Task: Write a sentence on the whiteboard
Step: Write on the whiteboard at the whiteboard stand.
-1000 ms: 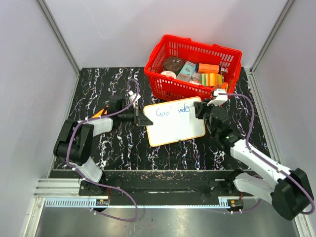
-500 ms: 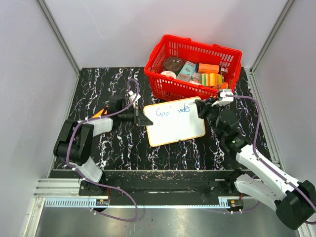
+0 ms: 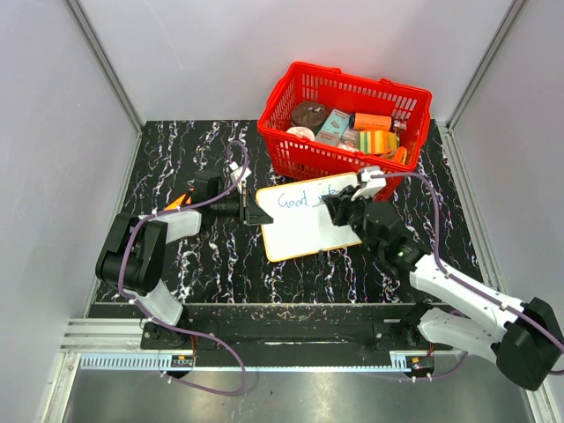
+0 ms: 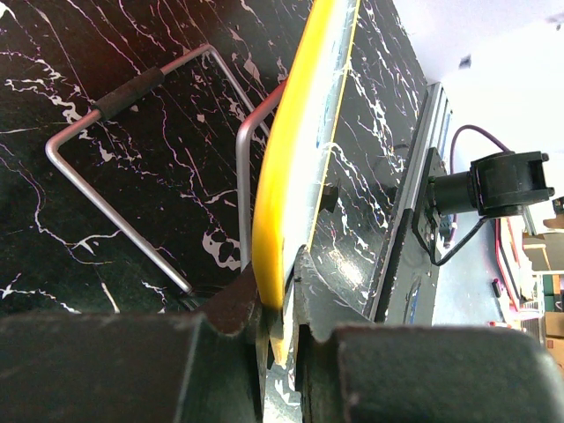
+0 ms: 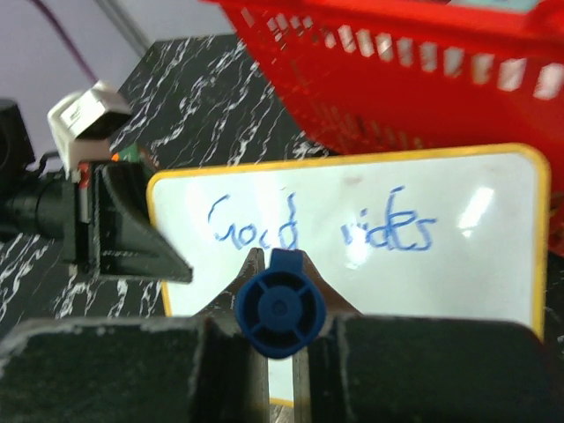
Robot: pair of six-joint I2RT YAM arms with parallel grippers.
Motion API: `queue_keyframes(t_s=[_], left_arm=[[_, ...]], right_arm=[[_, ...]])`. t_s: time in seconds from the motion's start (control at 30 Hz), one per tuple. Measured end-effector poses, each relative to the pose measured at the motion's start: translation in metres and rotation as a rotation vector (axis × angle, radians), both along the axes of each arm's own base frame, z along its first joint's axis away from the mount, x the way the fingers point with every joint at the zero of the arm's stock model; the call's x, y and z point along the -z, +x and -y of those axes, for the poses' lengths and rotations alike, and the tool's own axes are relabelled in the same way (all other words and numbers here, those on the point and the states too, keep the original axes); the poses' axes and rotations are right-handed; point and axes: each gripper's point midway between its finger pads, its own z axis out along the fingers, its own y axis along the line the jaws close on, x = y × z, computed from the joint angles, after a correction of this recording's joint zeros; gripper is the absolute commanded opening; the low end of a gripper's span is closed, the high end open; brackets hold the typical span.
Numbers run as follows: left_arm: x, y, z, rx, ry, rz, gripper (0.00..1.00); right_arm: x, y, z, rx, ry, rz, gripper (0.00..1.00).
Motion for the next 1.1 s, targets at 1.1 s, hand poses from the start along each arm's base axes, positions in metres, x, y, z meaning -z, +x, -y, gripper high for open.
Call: queue_keyframes(t_s=[1.1], left_arm=[[-0.001, 0.001, 0.002, 0.004, 0.001, -0.001, 0.00]], right_arm=[[0.040, -0.038, -0.074, -0.258, -0.212, 0.100, 0.00]])
